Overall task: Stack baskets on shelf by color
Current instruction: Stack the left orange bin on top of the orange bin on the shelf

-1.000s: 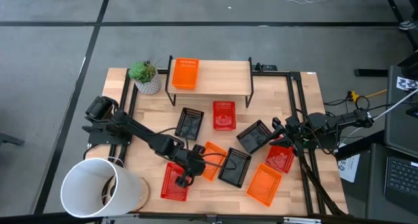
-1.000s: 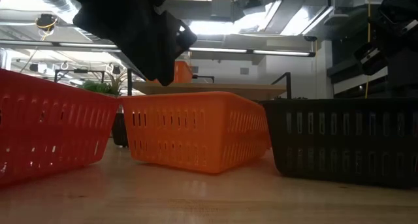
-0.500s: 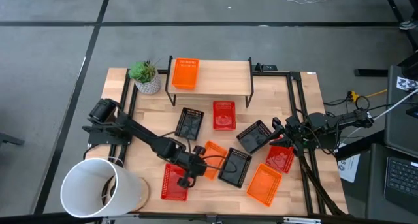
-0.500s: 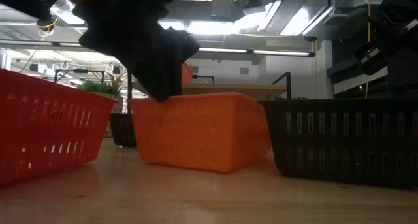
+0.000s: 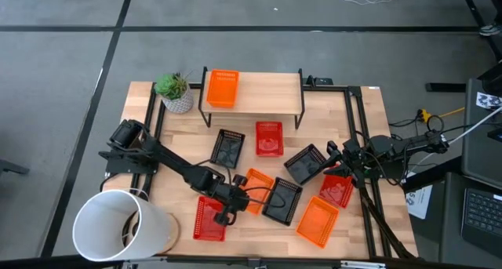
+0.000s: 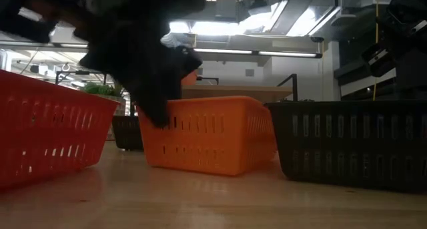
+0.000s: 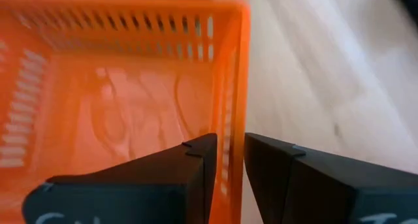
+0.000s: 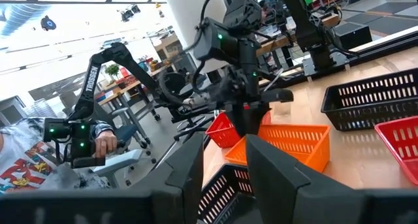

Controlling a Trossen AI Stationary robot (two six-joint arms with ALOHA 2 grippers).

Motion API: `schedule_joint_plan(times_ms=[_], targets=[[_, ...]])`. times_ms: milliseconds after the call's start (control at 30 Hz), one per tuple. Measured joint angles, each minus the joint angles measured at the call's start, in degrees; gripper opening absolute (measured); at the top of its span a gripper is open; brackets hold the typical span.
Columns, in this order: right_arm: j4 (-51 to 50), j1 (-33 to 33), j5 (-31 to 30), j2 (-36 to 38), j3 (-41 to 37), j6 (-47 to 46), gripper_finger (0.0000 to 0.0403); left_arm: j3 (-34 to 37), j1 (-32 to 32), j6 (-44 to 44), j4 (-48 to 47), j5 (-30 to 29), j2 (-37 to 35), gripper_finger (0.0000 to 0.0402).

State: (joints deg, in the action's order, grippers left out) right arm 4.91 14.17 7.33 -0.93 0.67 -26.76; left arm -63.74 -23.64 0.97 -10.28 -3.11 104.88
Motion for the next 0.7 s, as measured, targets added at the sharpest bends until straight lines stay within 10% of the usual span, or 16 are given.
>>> schedule_joint_plan(times_ms=[700], targets=[[-0.04, 0.00, 0.24, -0.06, 0.00, 0.00, 0.0117, -0.01, 0.88, -0.04, -0.77, -0.77, 1.88, 0.0041]])
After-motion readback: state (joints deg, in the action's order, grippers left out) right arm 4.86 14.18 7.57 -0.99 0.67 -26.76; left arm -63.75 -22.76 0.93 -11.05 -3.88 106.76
